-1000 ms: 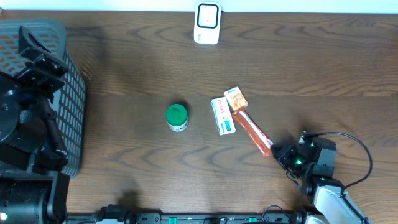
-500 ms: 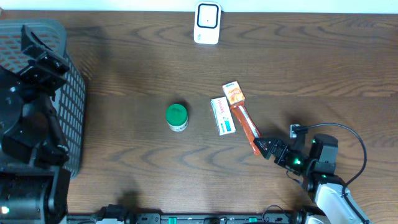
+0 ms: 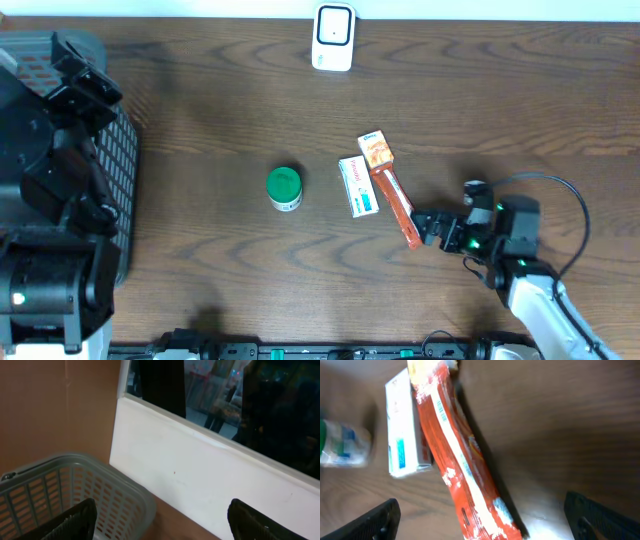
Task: Scan the item barcode
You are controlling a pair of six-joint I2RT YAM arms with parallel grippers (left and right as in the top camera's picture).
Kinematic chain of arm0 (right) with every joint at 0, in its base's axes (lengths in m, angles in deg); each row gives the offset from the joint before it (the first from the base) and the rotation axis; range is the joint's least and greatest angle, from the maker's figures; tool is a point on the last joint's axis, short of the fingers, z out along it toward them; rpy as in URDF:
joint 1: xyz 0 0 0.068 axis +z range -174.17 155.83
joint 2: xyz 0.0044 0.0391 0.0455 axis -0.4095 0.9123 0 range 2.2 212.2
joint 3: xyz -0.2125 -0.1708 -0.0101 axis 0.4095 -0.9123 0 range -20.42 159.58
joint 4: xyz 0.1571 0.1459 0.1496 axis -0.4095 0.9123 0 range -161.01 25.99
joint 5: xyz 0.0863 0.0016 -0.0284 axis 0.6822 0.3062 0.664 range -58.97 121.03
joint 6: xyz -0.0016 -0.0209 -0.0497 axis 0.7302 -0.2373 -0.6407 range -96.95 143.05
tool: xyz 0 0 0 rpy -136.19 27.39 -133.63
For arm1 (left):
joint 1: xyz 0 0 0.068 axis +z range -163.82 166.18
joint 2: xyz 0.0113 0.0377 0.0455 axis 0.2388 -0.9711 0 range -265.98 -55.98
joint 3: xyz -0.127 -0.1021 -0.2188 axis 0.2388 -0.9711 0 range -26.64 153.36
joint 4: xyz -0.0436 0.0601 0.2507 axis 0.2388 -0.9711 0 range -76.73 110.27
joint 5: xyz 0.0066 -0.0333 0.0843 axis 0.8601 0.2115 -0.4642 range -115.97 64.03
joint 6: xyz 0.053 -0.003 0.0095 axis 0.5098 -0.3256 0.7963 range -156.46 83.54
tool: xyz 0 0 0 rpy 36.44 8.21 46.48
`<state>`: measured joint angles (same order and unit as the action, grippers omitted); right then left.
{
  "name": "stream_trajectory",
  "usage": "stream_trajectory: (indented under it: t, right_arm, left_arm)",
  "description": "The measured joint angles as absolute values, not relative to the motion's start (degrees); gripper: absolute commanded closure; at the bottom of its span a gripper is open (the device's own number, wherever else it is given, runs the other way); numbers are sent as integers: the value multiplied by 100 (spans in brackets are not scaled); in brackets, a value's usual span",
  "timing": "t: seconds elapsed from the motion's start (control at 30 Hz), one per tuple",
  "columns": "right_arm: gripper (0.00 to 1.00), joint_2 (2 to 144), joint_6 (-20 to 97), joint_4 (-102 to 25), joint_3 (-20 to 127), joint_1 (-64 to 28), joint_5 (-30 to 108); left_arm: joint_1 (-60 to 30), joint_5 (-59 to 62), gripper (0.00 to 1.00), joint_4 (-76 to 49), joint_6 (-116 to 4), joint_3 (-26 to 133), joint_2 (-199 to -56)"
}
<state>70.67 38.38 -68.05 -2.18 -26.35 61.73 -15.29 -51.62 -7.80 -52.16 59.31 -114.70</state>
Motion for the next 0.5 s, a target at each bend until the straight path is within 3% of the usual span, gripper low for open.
stream_trajectory:
  t: [0.17, 0.4, 0.5]
  right_arm:
    - [1, 7723, 3560, -6154, 392, -1691, 5297]
    - [1, 8636, 3405, -6163, 1142, -934, 4455]
    - [7, 9008, 3342, -6272, 1389, -849, 4243]
  left_arm:
    - [-1531, -5162, 16, -776, -5216, 5931, -11548]
    - [-1529, -5162, 16, -739, -5216, 5931, -11555]
    - [-1531, -5162, 16, -734, -5216, 5931, -11555]
